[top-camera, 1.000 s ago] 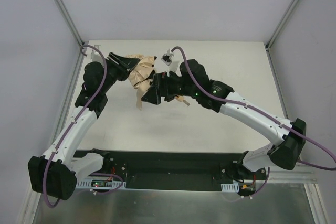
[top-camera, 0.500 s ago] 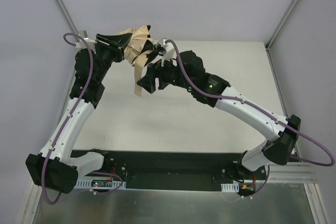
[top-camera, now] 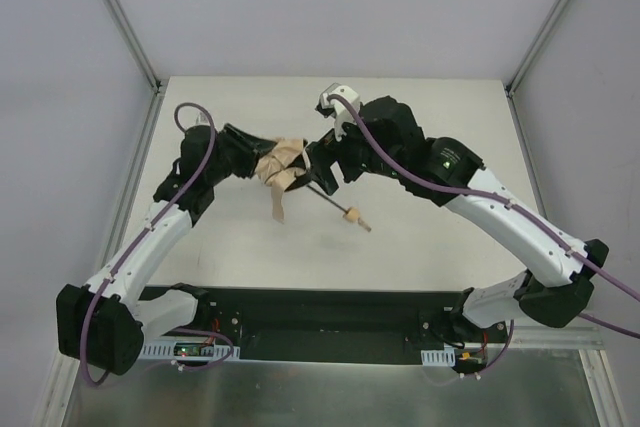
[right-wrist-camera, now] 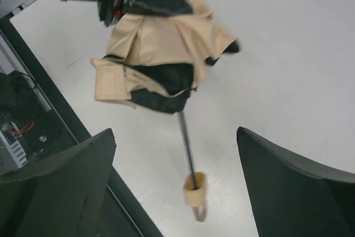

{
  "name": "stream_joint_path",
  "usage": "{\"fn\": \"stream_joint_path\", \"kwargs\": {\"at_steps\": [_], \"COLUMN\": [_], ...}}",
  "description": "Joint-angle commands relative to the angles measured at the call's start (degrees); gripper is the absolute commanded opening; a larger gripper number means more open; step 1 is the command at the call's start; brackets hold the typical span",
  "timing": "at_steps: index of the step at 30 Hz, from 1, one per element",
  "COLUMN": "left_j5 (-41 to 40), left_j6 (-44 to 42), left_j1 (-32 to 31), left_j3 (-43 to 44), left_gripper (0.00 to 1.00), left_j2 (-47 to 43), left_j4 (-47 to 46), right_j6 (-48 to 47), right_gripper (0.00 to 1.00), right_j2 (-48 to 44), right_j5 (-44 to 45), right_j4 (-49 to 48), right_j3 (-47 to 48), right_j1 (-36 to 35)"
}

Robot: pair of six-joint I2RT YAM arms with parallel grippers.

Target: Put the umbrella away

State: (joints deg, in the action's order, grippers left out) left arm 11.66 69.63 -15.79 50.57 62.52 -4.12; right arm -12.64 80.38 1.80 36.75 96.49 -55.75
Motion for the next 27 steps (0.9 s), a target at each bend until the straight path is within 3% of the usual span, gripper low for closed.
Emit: {"fn": "stream_joint_path", "kwargs": {"at_steps": [1,3,6,10,19,27], "left_j5": [-4.1,-4.7,0.6,2.3,1.1,2.7], "left_j6": [2.1,4.7,10.0,11.3,4.6,5.8], "left_j1": [-0.8,-0.7,-0.9,-2.0,-2.1,-2.0], "left_j3": [-2.7,-4.2,-8.5,-9.5,-5.7,-6.4], "left_gripper": [0.0,0.0,0.0,0.0,0.0,0.0], "left_j2": [-10.5,-13.2,-13.1,-8.0,6.0,8.7], "left_j4": [17.7,26.9,29.0,30.5,27.8,22.0], "right_j6": [-1.9,-1.3,0.1,1.2,-1.5,-3.4], "right_gripper": [0.92,0.93,0.93,0.95,0.95,0.88], "right_j2": [1.1,2.0,4.1,10.1,24.2,24.6], "right_j5": [1.8,-3.5,-12.6,-15.5,-22.8,-26.3], "right_j4": [3.8,2.8,-1.1,-4.0,-6.9,-13.2], "right_j3": [-0.6,-1.2,-3.1,-0.6,6.2,-3.6], "right_j1": [-0.1,-0.1,-1.4,-4.0,-1.3,1.0]}}
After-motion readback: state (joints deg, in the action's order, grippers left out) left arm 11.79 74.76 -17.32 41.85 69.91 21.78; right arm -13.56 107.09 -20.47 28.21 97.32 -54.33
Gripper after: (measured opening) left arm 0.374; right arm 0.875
